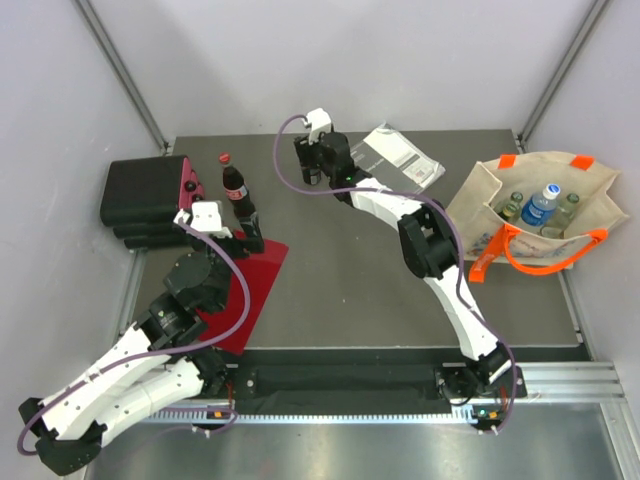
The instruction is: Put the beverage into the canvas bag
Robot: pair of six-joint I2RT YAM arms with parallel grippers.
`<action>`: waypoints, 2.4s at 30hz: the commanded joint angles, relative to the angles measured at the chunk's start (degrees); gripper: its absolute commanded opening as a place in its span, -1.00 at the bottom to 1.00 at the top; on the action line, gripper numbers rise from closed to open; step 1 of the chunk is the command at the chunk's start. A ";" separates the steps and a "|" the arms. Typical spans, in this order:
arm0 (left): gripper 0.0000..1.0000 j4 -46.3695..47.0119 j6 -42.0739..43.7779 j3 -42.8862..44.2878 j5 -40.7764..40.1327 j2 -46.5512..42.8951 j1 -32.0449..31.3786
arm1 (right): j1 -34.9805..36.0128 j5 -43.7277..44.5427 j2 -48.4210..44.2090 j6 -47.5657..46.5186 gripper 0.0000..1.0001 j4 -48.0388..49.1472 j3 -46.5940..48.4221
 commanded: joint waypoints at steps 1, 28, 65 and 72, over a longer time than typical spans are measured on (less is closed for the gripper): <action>0.88 2.98 0.76 -0.18 0.03 0.16 -0.11 | 0.77 0.38 -2.56 -0.79 0.08 2.44 0.27; 0.94 0.87 0.06 1.05 4.95 6.22 -0.20 | 1.30 7.04 -70.14 0.61 -1.00 -10.36 -50.38; 0.93 -1.51 0.15 2.72 8.12 8.50 -0.20 | -48.18 13.03 -85.09 1.66 -1.00 -41.08 -38.03; 0.93 -1.59 0.06 2.81 8.38 8.33 -0.20 | -53.81 8.99 -84.31 7.46 -1.00 -34.74 -46.49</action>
